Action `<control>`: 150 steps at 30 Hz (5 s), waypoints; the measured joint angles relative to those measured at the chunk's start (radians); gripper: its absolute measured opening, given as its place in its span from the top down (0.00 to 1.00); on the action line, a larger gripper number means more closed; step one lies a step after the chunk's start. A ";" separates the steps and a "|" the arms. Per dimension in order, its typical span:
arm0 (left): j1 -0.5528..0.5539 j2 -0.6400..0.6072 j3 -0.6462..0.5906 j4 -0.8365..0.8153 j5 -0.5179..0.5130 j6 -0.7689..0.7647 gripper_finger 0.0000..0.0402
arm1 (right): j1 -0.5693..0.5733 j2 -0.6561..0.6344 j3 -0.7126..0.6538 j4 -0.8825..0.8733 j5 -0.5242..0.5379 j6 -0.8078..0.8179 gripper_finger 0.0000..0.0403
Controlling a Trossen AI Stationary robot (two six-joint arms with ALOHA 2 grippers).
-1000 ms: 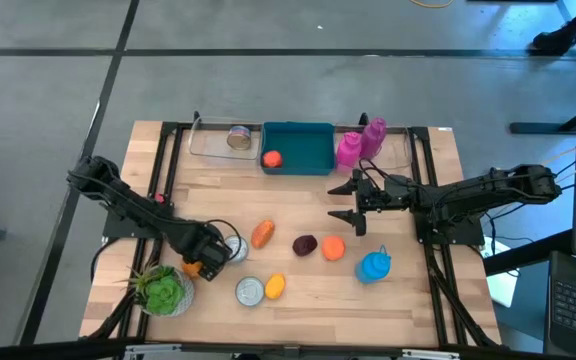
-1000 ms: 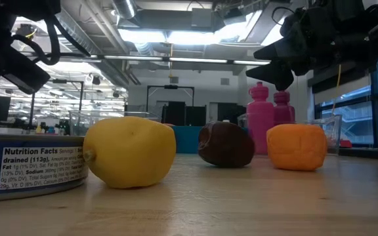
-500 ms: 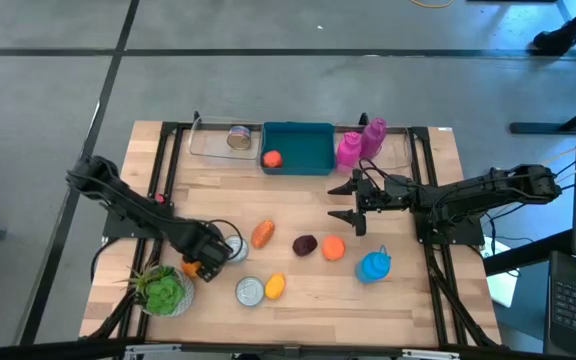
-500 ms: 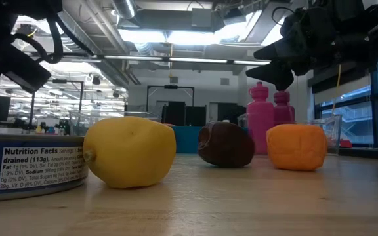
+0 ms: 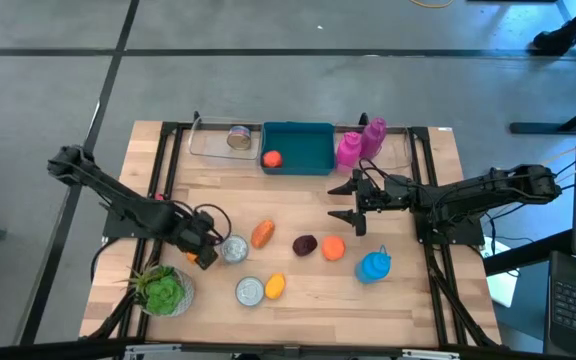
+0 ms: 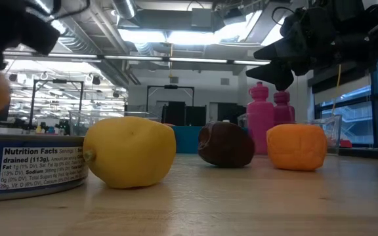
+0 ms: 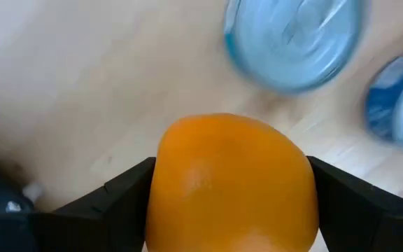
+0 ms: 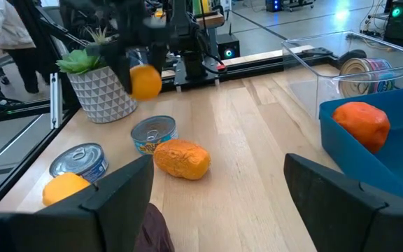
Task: Pick & Place Food Item
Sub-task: Put the left orange into the blue bin
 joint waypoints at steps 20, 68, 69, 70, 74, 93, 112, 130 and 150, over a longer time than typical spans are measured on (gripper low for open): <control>0.001 -0.257 0.000 0.345 -0.740 0.614 0.24 | 0.000 0.000 0.001 0.080 0.001 0.023 0.21; 0.224 0.132 0.001 1.128 -0.732 1.806 0.24 | -0.185 0.631 0.489 0.393 -0.517 0.525 0.21; 0.224 0.132 0.001 1.133 -0.730 1.806 0.24 | -0.185 0.638 0.498 0.393 -0.523 0.525 0.21; 0.224 0.132 0.001 1.137 -0.730 1.806 0.24 | -0.185 0.647 0.508 0.390 -0.527 0.525 0.21; 0.224 0.132 0.001 1.154 -0.733 1.812 0.24 | -0.180 0.678 0.552 0.391 -0.551 0.523 0.21; 0.253 0.129 0.000 1.180 -0.707 1.846 0.24 | -0.151 0.723 0.634 0.467 -0.594 0.560 0.21; 0.271 0.177 0.002 1.231 -0.637 1.839 0.24 | -0.136 0.724 0.634 0.518 -0.647 0.555 0.22; 0.274 0.181 0.003 1.244 -0.626 1.811 0.24 | -0.161 0.723 0.632 0.467 -0.642 0.509 0.06; 0.274 0.182 0.000 1.282 -0.655 1.910 0.24 | -0.161 0.720 0.632 0.431 -0.606 0.504 0.07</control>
